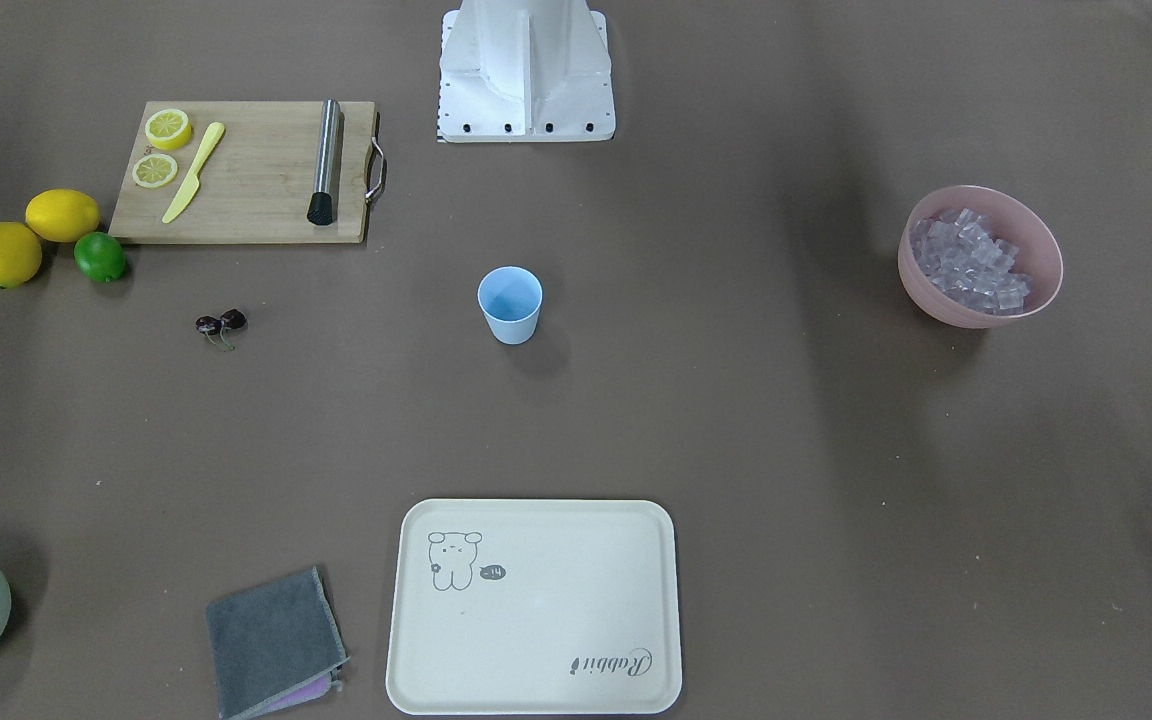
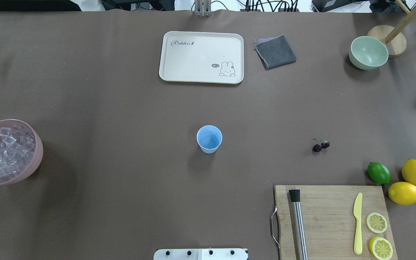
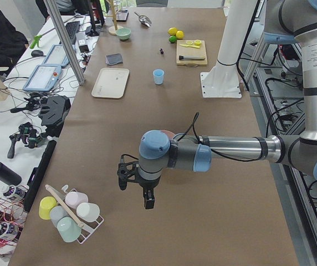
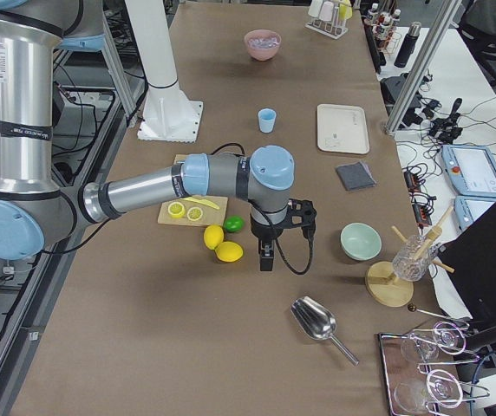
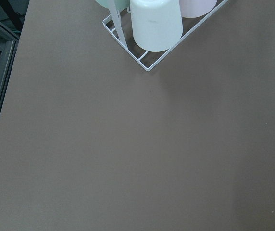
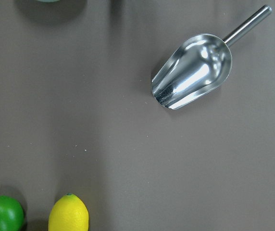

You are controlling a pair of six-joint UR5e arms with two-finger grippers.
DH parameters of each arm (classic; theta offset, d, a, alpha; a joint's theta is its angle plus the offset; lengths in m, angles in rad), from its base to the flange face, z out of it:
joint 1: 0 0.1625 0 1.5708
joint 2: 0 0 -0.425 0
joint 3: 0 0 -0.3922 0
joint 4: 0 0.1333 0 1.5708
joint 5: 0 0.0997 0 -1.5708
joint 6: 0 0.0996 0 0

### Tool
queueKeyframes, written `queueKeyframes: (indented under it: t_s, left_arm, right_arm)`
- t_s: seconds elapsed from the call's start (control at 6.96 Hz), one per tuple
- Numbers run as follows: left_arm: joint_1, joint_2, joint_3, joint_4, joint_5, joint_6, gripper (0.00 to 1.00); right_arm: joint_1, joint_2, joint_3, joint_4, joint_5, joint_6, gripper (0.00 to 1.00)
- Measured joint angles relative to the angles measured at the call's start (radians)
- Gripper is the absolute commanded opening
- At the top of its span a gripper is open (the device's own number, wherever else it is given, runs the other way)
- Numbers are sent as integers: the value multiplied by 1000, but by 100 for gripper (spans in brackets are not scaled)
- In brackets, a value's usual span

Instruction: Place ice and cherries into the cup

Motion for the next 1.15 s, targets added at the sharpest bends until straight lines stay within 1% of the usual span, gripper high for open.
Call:
queueKeyframes:
  t_s: [0.86,1.15]
  left_arm:
    - [2,-3,-8,-6,-9,0,98]
    - [2,-4,7,-9,-10,-3,98]
  right_arm:
    - [0,-6,-16,-5,-1,0,100]
    - [0,0,-19,-5,0,0,100]
